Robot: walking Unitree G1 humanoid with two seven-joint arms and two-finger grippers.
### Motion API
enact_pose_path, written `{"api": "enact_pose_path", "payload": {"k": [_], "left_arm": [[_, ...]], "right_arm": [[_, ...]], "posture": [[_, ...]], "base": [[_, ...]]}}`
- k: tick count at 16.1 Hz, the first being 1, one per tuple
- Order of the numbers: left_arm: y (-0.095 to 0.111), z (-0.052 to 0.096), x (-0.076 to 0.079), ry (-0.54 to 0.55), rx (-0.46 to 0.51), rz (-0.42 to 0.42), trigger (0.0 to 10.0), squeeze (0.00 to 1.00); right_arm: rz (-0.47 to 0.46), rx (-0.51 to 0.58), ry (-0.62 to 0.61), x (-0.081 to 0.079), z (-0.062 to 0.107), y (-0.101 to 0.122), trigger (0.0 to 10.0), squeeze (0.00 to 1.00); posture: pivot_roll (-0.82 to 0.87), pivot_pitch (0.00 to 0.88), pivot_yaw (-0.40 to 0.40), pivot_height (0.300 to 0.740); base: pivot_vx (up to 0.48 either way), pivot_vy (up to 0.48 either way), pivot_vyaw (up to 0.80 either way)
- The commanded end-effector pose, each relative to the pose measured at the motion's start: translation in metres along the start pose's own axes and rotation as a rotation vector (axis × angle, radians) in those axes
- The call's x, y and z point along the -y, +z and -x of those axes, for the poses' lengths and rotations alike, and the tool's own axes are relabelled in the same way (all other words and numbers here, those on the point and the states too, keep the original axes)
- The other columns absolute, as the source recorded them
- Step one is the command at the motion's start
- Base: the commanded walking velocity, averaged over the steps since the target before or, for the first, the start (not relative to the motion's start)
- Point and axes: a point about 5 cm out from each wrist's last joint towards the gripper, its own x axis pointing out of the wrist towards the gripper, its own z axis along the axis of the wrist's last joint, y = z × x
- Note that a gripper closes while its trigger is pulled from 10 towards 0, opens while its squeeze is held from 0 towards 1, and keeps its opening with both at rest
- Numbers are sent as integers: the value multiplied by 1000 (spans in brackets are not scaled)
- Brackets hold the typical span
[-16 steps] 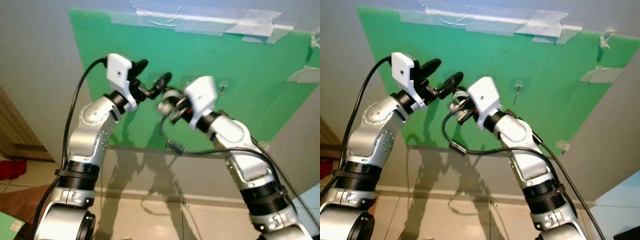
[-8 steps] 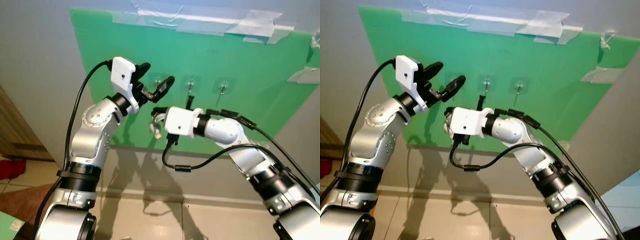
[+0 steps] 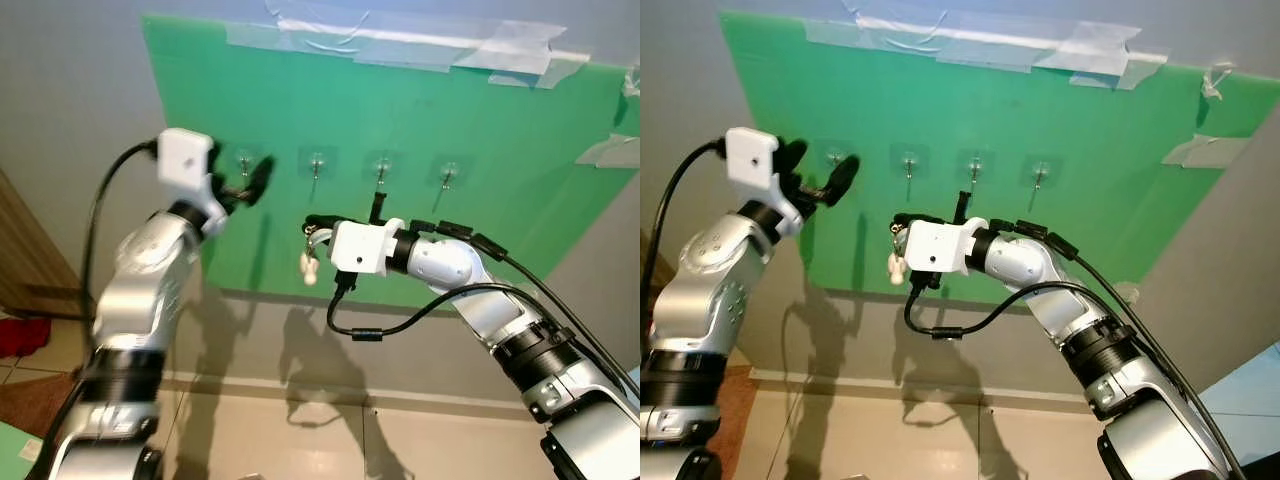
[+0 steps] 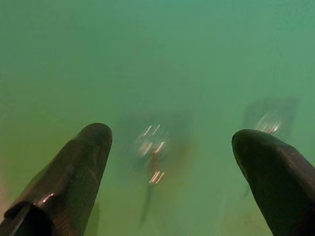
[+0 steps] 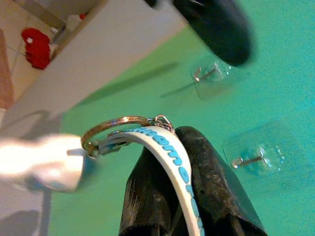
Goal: Hang keys on a hook
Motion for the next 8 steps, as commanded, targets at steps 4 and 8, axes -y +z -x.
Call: {"api": "enact_pose_path", "payload": {"k": [4,8], "left_arm": [[-21,32,14,-88,-143,-28,10000,0],[-33,48,36,-200,-204,47,10000,0]], "right_arm": [[225,25,-27,24,-2,7,0,0],[543,63,68,26,-3,9,0,0]], "posture": [[-2,2,-18,740],[13,0,-33,740]], "base": [[0,0,0],[0,0,0]]}}
